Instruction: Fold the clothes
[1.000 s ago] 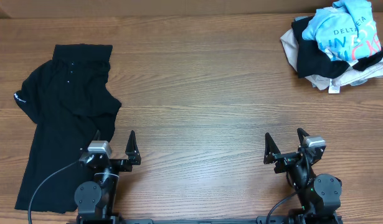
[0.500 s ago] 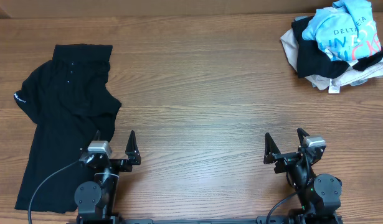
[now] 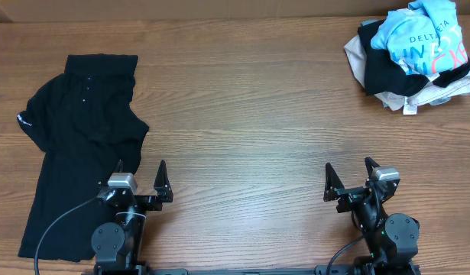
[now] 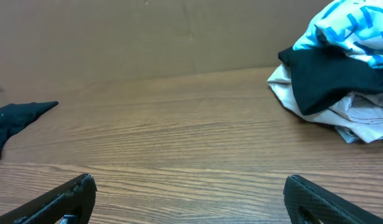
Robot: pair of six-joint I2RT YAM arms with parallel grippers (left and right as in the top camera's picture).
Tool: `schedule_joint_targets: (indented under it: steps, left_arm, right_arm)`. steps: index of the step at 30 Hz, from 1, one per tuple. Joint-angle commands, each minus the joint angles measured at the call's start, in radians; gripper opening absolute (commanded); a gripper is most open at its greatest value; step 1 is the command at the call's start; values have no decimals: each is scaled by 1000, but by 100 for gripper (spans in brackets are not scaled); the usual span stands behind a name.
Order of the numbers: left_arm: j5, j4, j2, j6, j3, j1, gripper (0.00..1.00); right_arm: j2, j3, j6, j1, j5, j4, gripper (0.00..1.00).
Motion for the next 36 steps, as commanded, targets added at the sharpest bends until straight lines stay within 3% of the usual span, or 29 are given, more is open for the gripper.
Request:
schedule_joint_targets:
  steps: [1,9,14,19,29,36]
  left_arm:
    - [-13,-3,-11,-2,-3,6,100]
    - [-21,-4,-11,-7,-3,6,100]
    - [-16,5,-9,-11,-3,6,100]
    - [109,109,-10,-14,25,6,100]
    - [47,-213,43,96,380,6,100]
    - [43,-435,299,96,702,6,100]
  right_arm:
    - [-12,-4,1,6,18,6,100]
    - [-12,-5,3,6,6,10,100]
    - [-12,-5,4,6,-113,51,100]
    - [-12,10,5,6,-164,97,100]
    - [6,224,4,6,-167,97,100]
    - [203,436,3,6,-167,-4,100]
